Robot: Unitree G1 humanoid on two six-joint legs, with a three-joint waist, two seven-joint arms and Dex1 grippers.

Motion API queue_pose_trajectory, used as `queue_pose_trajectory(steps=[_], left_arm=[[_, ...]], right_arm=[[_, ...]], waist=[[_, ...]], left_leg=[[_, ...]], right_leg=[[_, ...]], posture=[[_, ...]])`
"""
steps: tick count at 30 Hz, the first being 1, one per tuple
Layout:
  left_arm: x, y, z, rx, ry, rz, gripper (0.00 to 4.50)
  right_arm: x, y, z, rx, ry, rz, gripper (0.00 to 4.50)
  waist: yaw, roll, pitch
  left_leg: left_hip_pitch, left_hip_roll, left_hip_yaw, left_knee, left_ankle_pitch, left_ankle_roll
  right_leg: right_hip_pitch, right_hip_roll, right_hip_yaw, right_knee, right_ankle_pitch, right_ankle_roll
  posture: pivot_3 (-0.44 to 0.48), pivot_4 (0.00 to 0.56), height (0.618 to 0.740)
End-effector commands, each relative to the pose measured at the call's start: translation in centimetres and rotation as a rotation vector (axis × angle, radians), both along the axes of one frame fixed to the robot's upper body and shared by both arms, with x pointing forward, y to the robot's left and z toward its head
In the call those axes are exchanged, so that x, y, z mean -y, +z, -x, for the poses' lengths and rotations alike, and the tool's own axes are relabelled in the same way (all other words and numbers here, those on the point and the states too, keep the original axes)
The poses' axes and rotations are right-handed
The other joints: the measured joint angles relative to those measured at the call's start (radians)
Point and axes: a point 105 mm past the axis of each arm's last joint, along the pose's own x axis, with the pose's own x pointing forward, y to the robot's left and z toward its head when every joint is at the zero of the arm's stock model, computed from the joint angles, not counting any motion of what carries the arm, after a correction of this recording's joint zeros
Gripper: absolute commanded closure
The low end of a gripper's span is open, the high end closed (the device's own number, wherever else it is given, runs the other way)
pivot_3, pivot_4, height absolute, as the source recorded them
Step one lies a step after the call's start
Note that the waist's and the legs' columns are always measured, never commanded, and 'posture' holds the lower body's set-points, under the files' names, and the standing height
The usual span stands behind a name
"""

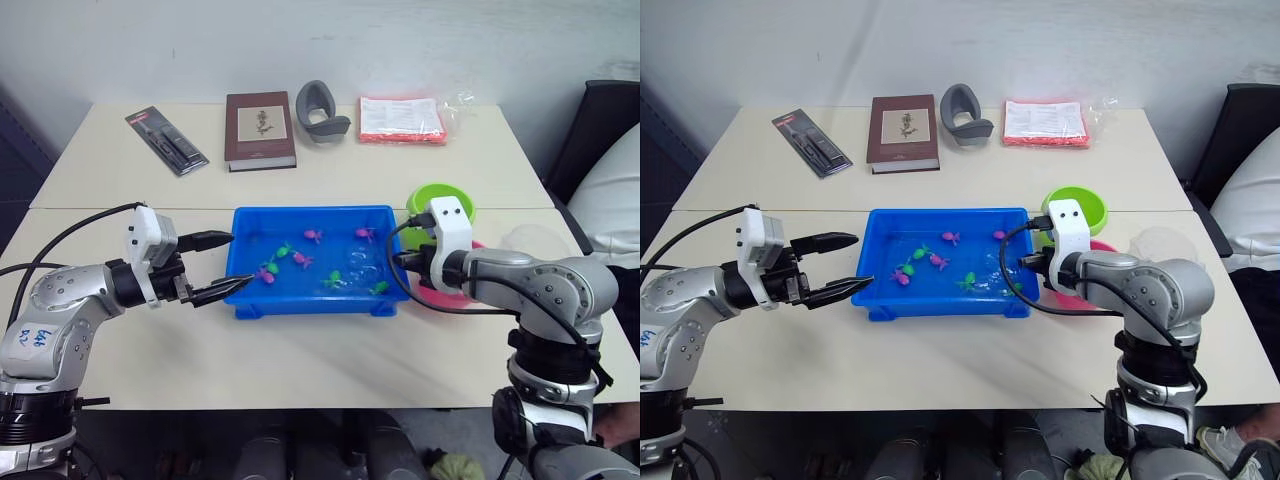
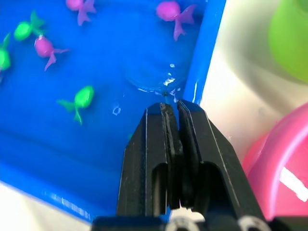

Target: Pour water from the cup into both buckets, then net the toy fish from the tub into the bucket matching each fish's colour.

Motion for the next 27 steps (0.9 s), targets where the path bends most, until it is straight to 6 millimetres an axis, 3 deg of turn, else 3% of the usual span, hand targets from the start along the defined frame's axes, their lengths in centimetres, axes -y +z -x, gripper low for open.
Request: queue_pose_trajectory(steps=[1,15,27], left_arm=[[0.1,0.8,0.1,0.031,-0.008,-0.009,0.01],[-0.1,0.9,0.1,0.029,-0.002,-0.01,0.01],[-0.1,0.8,0.1,0.022,-0.01,-0.008,0.01]], right_arm=[[-0.2,0.9,-0.3,0.035,-0.037,-0.018,4.5],[-1.4,3.0,0.3,0.181,0.039,-0.003,4.5],[-1.2,3.6,3.0,0.288,0.261,-0.038,4.5]], waist=[[0.0,0.0,0.0],[0.0,0.0,0.0],[0.001,0.0,0.0]], left_leg=[[0.0,0.0,0.0,0.0,0.0,0.0],[0.0,0.0,0.0,-0.002,0.0,0.0],[0.0,0.0,0.0,-0.008,0.0,0.001]], right_leg=[[0.0,0.0,0.0,0.0,0.0,0.0],[0.0,0.0,0.0,-0.001,0.0,0.0],[0.0,0.001,-0.001,-0.007,0.0,0.0]], posture=[[0.0,0.15,0.74],[0.0,0.15,0.74],[0.0,0.15,0.74]])
